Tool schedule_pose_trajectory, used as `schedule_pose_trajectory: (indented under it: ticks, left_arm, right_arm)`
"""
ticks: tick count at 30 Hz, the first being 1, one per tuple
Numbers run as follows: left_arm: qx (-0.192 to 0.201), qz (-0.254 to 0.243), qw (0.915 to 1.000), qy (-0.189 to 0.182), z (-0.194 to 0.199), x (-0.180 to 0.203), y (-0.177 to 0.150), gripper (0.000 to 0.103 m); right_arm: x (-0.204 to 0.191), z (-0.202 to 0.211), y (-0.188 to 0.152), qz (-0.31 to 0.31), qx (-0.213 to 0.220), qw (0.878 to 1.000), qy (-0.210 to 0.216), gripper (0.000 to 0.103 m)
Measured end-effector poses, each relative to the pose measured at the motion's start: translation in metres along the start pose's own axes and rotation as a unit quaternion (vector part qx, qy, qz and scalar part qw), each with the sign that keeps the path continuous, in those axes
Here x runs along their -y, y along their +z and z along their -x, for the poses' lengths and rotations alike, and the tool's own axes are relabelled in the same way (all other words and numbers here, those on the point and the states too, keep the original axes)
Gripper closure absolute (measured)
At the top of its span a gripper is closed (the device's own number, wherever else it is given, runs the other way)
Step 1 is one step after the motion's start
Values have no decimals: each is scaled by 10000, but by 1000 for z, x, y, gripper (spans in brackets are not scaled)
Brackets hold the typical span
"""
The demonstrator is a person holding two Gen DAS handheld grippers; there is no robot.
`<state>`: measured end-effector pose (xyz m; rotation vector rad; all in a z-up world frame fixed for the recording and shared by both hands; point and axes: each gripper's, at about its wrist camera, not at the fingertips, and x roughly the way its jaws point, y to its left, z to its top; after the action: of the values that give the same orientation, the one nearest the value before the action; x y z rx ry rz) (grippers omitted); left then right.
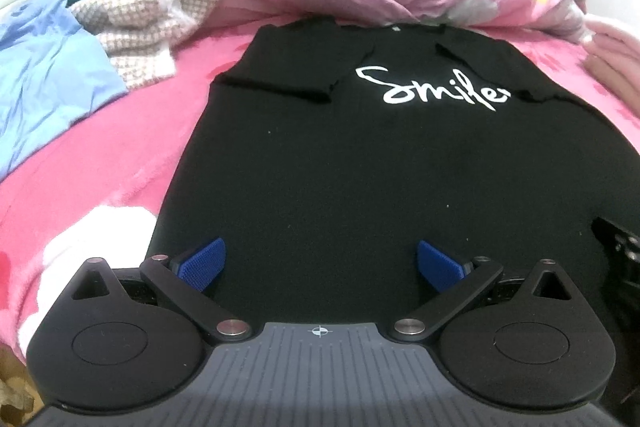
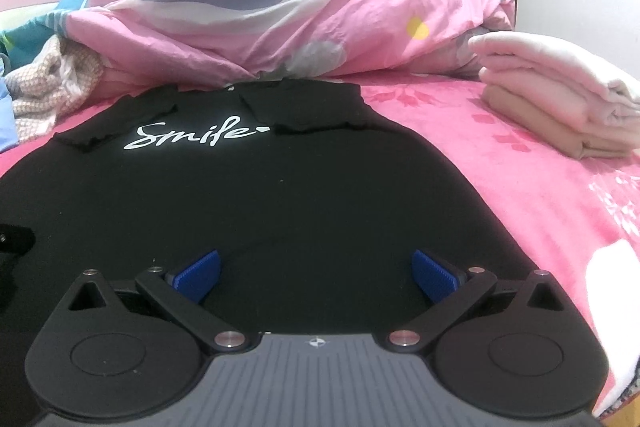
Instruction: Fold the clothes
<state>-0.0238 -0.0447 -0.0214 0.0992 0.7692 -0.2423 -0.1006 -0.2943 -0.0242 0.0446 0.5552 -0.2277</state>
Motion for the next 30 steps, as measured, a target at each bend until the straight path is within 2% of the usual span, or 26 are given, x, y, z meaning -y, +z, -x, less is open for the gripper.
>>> schedule_pose_trajectory:
  ticks: [13,30]
  left_arm:
    - [-155,214,9996,138,2,2,1,0]
    - [-277,256,9992,159,2,3,3,0]
  right_arm:
    - [-2,7,-7,-38,90,9999,-53,0]
    - [-2,26,-18,-57,76,9999,-53,0]
